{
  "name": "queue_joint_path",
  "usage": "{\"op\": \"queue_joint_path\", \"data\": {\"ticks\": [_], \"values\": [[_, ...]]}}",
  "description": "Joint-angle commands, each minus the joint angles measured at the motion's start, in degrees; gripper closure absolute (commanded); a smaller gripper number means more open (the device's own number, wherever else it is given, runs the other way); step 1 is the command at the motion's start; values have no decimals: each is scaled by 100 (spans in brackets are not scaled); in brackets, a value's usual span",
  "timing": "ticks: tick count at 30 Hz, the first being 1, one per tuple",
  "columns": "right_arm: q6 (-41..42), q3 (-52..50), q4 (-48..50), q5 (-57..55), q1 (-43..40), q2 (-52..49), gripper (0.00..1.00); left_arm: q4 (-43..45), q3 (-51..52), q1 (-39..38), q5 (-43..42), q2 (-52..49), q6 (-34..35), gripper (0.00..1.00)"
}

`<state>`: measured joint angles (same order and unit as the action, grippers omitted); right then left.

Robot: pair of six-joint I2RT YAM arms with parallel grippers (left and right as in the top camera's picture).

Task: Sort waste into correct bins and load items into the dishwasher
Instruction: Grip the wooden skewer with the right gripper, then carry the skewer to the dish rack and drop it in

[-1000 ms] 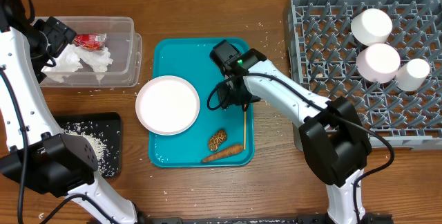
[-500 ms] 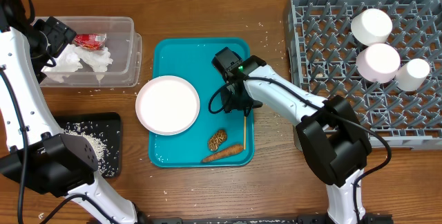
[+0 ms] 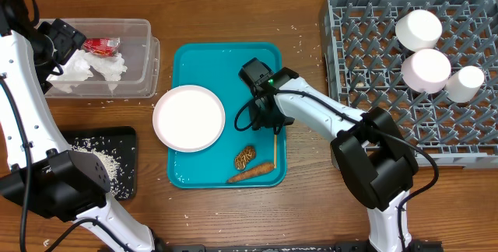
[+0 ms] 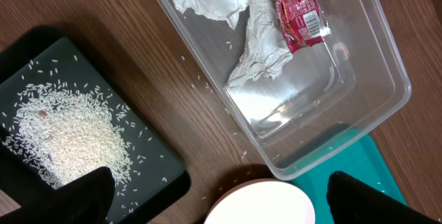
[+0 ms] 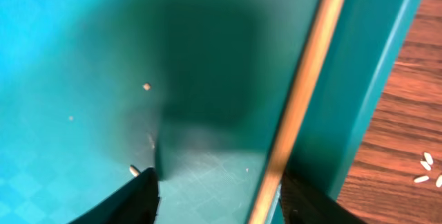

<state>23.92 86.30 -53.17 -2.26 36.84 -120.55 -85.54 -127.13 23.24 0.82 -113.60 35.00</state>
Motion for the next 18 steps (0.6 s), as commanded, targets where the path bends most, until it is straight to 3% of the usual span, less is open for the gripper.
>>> {"op": "queue_joint_path", "data": {"ticks": [1, 8, 13, 18], "values": [[85, -90, 0, 39, -20, -13, 49, 9, -74, -2, -24, 24, 76, 0], [164, -90, 22, -199, -13, -13, 68, 9, -74, -2, -24, 24, 76, 0], [164, -83, 46, -330, -15, -13, 96, 9, -74, -2, -24, 24, 76, 0], [164, 37, -66, -323, -15, -11, 96, 9, -74, -2, -24, 24, 76, 0]]}}
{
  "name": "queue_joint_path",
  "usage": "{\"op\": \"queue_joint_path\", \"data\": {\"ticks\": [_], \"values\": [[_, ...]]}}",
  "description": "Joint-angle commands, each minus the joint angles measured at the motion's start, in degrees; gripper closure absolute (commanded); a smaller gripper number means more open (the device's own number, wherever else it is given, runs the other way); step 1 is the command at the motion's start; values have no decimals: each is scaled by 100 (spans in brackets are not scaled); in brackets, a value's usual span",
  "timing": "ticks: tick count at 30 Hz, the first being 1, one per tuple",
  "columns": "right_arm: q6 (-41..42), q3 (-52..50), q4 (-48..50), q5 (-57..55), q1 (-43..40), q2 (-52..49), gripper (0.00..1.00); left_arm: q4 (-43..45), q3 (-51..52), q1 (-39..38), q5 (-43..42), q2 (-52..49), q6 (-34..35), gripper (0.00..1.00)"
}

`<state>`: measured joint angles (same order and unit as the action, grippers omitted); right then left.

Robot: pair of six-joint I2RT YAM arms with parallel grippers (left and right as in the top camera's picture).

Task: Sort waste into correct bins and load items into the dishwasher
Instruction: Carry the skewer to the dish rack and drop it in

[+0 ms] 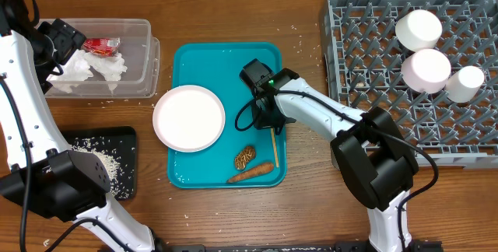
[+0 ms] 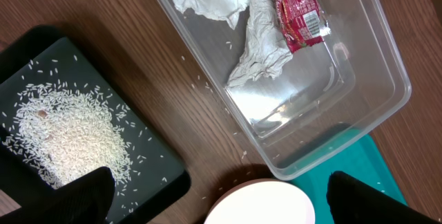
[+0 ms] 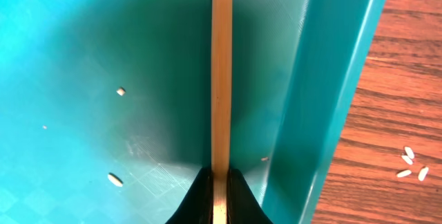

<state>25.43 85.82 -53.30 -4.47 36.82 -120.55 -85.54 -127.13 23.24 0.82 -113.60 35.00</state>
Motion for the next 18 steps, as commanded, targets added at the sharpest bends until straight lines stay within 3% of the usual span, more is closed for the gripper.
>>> {"op": "queue_joint_path", "data": {"ticks": [1, 8, 18], "values": [[13, 146, -101, -105, -13, -11, 96, 9, -74, -2, -26, 24, 76, 0], [-256, 1392, -852, -223, -339, 101, 96, 9, -74, -2, -24, 24, 76, 0], [-1213, 4105, -2046, -304, -1803, 249, 96, 9, -74, -2, -24, 24, 76, 0]]}}
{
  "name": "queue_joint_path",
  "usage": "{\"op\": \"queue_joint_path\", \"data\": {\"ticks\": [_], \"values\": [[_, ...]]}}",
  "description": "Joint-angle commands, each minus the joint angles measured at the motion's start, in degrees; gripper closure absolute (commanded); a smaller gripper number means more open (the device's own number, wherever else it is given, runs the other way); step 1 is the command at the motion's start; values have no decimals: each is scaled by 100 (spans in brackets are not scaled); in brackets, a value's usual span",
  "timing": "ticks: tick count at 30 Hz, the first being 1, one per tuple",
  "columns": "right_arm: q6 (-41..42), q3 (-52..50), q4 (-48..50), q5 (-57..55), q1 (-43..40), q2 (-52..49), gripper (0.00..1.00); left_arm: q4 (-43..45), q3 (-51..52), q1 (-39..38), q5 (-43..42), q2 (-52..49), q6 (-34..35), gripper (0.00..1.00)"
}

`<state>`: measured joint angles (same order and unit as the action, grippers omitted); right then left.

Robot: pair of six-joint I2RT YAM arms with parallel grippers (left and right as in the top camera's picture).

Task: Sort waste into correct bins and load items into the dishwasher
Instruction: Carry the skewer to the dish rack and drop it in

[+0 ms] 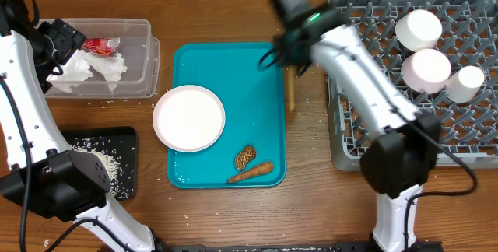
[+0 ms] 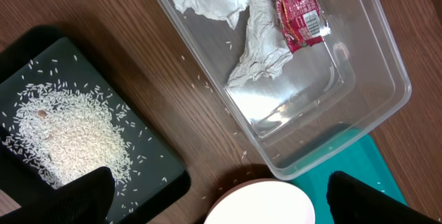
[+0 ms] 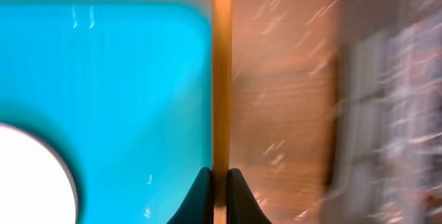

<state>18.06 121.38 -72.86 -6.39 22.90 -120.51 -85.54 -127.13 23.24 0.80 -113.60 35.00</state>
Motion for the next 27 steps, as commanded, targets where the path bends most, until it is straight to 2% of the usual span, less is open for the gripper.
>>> {"op": "queue_joint_path", "data": {"ticks": [1, 5, 10, 14, 20, 21, 22, 23, 25, 27], "values": [[-514, 682, -92, -114, -588, 245, 96, 9, -74, -2, -22, 24, 76, 0], [-787, 824, 59, -90, -1276, 243, 96, 9, -74, -2, -22, 24, 76, 0], [-1552, 772, 138, 319, -1818, 179, 96, 9, -74, -2, -22, 24, 76, 0], [-1985, 601, 275, 765, -1980, 151, 96, 9, -74, -2, -22, 24, 76, 0], [-1980, 267, 444, 804, -2000, 90, 95, 9, -74, -2, -22, 24, 76, 0], [-1978, 212, 466, 804, -1996, 90, 89, 9, -74, -2, -22, 24, 76, 0], [-1974, 155, 494, 804, -1993, 87, 77, 9, -74, -2, -22, 24, 76, 0], [-1956, 101, 518, 802, -1993, 85, 71, 9, -74, -2, -22, 24, 76, 0], [-1958, 39, 527, 802, -1993, 85, 62, 9, -74, -2, -22, 24, 76, 0], [-1954, 11, 522, 802, -1993, 85, 60, 9, -74, -2, -22, 24, 76, 0]]}}
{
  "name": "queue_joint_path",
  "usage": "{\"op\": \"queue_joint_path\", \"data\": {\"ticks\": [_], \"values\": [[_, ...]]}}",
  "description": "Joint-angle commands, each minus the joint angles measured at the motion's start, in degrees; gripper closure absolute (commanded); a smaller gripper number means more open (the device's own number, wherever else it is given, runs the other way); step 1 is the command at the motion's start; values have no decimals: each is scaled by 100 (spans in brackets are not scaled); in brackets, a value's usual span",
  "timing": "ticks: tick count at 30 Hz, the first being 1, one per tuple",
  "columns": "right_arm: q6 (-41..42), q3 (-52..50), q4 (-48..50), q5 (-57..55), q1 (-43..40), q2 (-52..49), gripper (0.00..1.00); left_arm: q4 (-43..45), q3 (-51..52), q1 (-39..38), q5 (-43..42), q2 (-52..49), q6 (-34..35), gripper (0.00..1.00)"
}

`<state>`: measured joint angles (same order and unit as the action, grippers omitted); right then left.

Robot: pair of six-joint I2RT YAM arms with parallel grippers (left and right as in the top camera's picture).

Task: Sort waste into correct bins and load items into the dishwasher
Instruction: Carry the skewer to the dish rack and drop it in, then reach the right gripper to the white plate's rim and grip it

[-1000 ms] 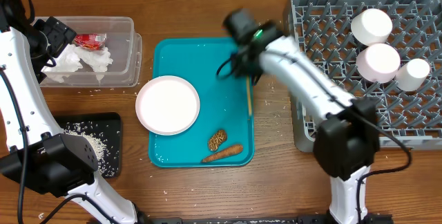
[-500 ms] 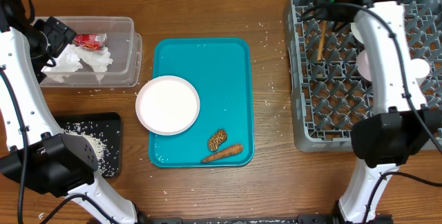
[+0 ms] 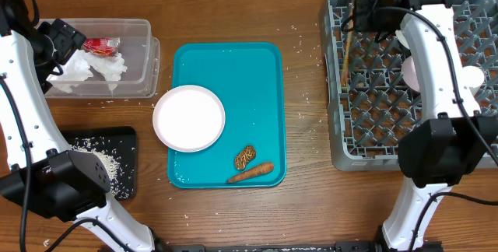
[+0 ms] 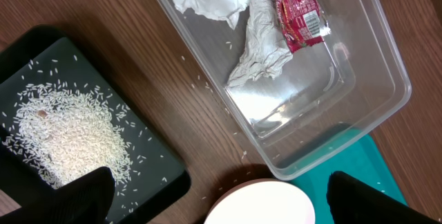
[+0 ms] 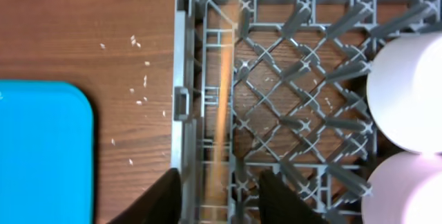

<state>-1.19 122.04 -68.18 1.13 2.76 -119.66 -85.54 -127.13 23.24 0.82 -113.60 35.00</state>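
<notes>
A wooden chopstick (image 3: 346, 46) lies lengthwise in the left column of the grey dish rack (image 3: 412, 139). In the right wrist view the chopstick (image 5: 222, 106) is blurred, just inside the rack's left wall (image 5: 181, 58). My right gripper (image 5: 219, 196) hovers above it, open, its fingers apart on either side and not touching it. A white plate (image 3: 189, 117) sits on the teal tray (image 3: 233, 73) with two brown food scraps (image 3: 247, 165). My left gripper (image 4: 217, 196) hangs open and empty above the plate's edge (image 4: 259, 203) and the clear bin (image 4: 359, 51).
The clear bin (image 3: 140, 65) holds crumpled tissue and a red wrapper (image 3: 101, 46). A black tray of rice (image 3: 97, 162) lies at the front left. Three white cups (image 3: 426, 68) stand in the rack's right part. Rice grains are scattered on the wood.
My right gripper was shut on the chopstick over the gap between tray and rack. It is now over the rack's back left corner, open, with the chopstick in the rack. The left arm has not moved.
My right gripper stood open around the chopstick at the teal tray's right edge. Then it was shut on it there. Then it held it between tray and rack. Now the chopstick rests in the rack and the gripper is open. The left arm stayed still throughout.
</notes>
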Motion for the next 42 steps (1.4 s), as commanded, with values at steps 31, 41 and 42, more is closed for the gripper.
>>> {"op": "queue_joint_path", "data": {"ticks": [31, 41, 42], "values": [[1768, -1292, 1401, 1287, 2776, -31, 0, 9, -74, -2, -26, 24, 76, 0], [2347, -1958, 2035, 525, 4006, -400, 41, 9, -74, -2, -24, 24, 76, 0], [2424, -1958, 2033, 358, 4096, -487, 41, 9, -74, -2, -24, 24, 76, 0]]}}
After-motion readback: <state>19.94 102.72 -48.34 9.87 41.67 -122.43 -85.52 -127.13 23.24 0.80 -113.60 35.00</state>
